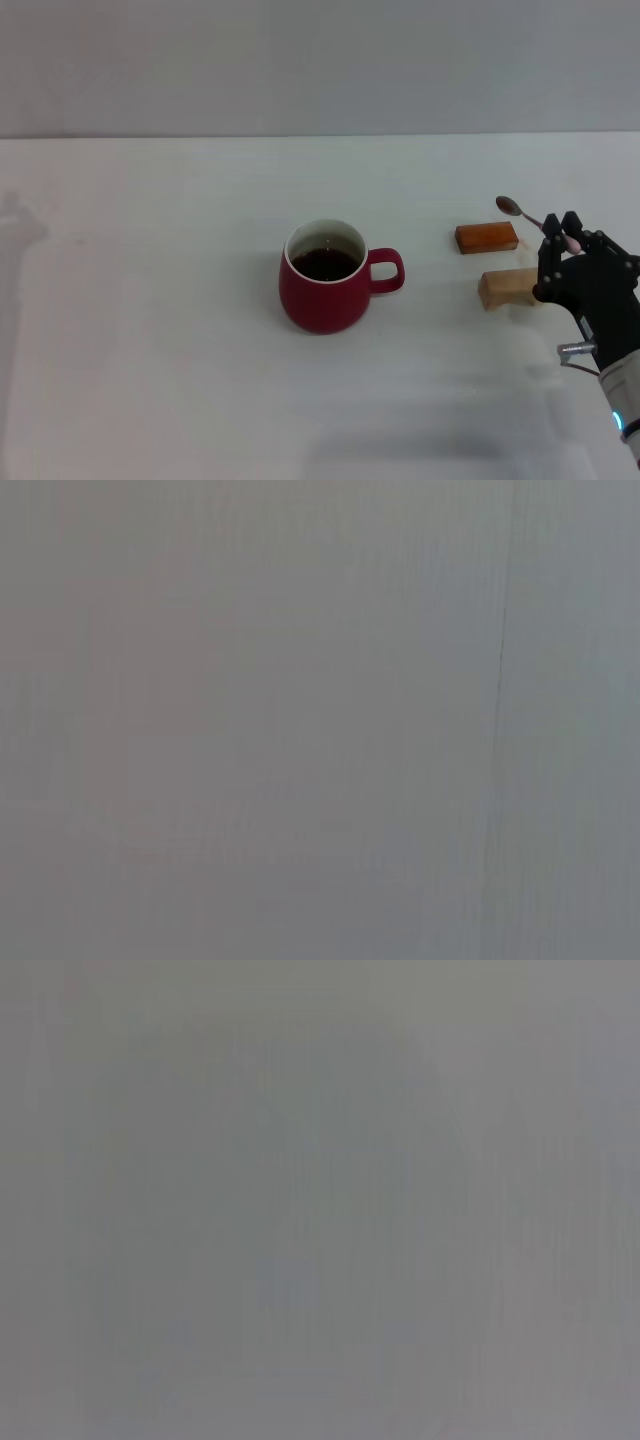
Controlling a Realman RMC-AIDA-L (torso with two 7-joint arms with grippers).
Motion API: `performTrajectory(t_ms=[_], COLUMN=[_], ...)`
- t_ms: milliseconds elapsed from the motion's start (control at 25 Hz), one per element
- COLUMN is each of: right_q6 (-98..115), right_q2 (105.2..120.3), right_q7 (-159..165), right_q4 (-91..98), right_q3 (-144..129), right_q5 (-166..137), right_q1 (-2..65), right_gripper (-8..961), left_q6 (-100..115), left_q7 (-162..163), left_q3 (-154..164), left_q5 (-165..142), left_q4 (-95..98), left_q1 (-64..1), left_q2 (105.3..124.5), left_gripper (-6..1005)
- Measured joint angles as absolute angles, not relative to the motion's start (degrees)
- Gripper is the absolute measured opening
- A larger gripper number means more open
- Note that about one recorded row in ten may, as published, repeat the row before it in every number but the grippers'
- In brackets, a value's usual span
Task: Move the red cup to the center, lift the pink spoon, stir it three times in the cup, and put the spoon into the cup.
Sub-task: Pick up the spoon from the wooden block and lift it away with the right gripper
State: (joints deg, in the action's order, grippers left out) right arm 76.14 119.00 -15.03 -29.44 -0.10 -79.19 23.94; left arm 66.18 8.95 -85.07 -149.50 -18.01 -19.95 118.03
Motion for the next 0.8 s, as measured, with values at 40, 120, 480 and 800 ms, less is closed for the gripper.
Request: performTrajectory(t_ms=[40, 120, 480, 800], right_q6=[76.57, 76.73, 77.77, 77.68], right_q2=[119.0, 119.0, 119.0, 118.16], right_q7=[-15.03, -15.03, -15.77, -24.9], right_q4=[-29.44, -29.44, -31.04, -40.25], right_q3=[0.01, 0.06, 0.65, 5.3], right_q5=[-79.19, -79.19, -80.34, -85.64], right_q1=[24.22, 24.4, 26.84, 26.99], right_gripper=[134, 134, 133, 133], left_q6=[66.18, 66.18, 65.86, 65.67], left_q7=[8.96, 8.96, 8.97, 8.97], left_q3=[-85.07, -85.07, -85.03, -84.45], left_q5=[-149.52, -149.55, -149.6, -149.59], left_q4=[-18.02, -18.02, -17.9, -17.58], left_q1=[-19.95, -19.95, -20.18, -20.49], left_q2=[118.03, 118.03, 118.03, 118.04], left_gripper=[-2, -2, -2, -2])
